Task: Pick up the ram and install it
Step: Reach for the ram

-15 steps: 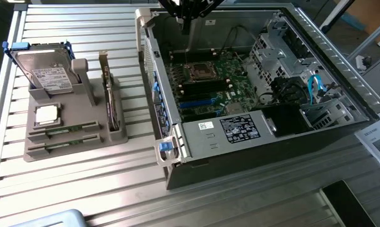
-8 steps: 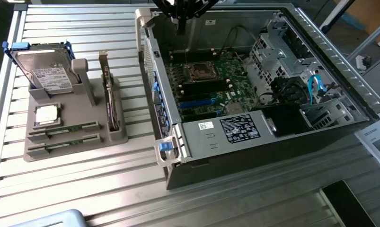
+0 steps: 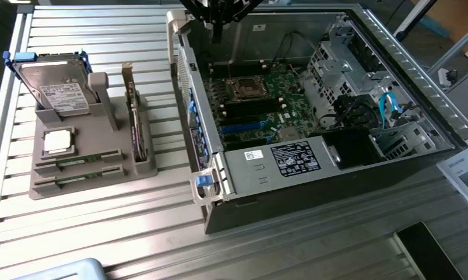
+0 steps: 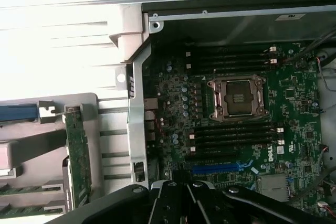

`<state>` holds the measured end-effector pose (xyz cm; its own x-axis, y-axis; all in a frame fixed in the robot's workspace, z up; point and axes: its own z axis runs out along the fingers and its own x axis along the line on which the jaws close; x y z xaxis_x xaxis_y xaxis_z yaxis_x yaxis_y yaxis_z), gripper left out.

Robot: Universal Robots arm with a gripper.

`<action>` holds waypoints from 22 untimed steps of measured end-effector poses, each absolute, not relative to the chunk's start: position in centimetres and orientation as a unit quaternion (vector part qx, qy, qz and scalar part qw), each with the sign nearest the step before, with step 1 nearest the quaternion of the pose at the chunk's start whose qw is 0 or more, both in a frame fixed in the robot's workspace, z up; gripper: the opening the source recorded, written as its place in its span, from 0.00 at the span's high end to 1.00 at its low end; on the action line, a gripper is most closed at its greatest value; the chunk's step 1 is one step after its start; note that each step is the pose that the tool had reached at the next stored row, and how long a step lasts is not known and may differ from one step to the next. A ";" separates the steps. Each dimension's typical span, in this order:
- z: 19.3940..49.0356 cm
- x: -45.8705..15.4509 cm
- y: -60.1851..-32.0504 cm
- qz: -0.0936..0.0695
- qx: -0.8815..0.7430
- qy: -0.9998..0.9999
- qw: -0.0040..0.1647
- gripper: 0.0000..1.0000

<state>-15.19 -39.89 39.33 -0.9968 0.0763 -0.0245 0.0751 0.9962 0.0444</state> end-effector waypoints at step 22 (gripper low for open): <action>39.3 -19.6 -39.9 0.022 0.038 0.999 0.013 0.89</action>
<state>-19.61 -39.89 39.33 -0.9968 0.0762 -0.0245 0.0750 0.9962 0.0444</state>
